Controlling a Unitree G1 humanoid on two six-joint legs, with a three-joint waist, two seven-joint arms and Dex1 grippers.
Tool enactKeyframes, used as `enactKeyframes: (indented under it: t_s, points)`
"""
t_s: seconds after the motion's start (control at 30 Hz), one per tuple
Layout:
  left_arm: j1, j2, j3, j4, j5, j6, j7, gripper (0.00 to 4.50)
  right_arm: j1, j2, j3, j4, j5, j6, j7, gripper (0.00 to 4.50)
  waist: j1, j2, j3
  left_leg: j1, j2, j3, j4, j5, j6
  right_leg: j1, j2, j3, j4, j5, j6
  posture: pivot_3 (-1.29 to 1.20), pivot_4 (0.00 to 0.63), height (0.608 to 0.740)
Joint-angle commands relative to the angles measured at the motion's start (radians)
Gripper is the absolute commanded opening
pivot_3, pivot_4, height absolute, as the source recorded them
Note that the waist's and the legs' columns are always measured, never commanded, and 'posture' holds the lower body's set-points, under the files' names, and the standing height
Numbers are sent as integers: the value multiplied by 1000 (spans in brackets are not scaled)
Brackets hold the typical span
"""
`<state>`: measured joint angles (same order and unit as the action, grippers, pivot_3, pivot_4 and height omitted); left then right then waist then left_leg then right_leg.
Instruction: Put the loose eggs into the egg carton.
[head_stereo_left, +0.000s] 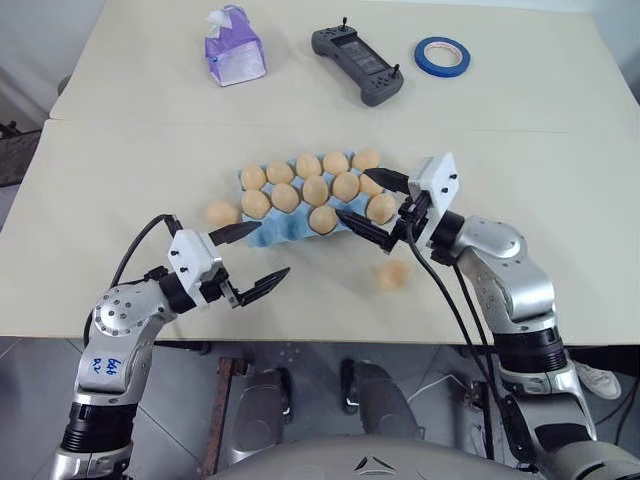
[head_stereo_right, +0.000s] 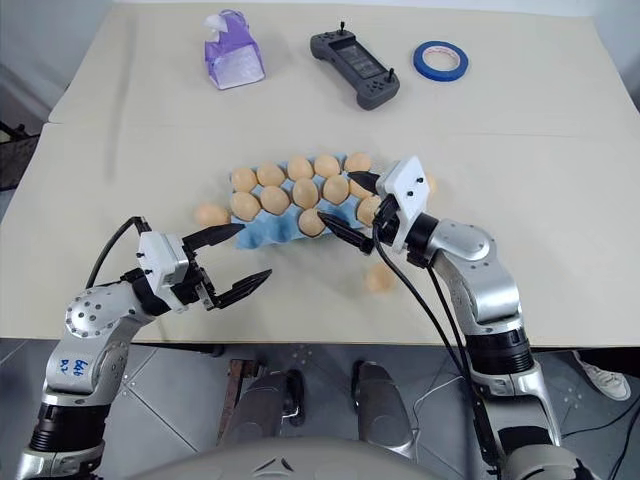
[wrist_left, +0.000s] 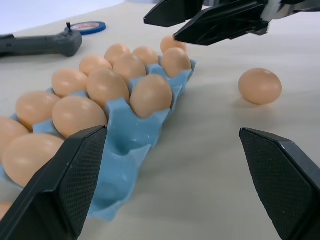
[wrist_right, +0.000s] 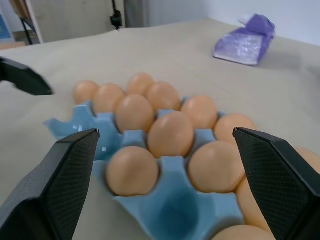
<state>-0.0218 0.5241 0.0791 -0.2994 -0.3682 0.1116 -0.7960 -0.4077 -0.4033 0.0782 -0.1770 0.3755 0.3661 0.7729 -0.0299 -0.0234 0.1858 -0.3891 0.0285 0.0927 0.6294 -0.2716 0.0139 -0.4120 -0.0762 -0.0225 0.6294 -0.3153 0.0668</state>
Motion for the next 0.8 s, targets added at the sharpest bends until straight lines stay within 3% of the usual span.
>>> enactKeyframes:
  t_s: [0.03,0.3,0.6,0.7,0.8]
  points:
    - [-8,1,6,-6,-22,-4,-11,4500,-15,-15,27,-77,12,47,12,4484,-1,0,0,0,0,0,0,0,0,0,0,0,0,0,0,0,150,740]
    - [19,24,31,-3,-33,-1,-29,4500,-116,0,146,-20,-73,188,-38,4484,-1,0,0,1,0,0,0,1,-1,0,0,0,1,0,0,0,150,740]
    - [66,25,52,-39,-35,4,-9,4500,-178,27,199,99,-163,173,-48,4484,-2,0,0,0,0,0,0,0,-1,0,0,0,-1,0,0,0,150,740]
    - [75,25,54,-51,-36,7,-1,4500,-185,35,207,114,-177,158,-39,3920,-3,0,0,0,0,0,0,0,0,0,0,0,0,0,0,0,150,740]
    - [79,26,55,-55,-36,8,3,4500,-190,43,208,117,-182,151,-31,2902,-4,0,0,0,0,0,0,0,0,0,0,0,0,0,0,0,150,740]
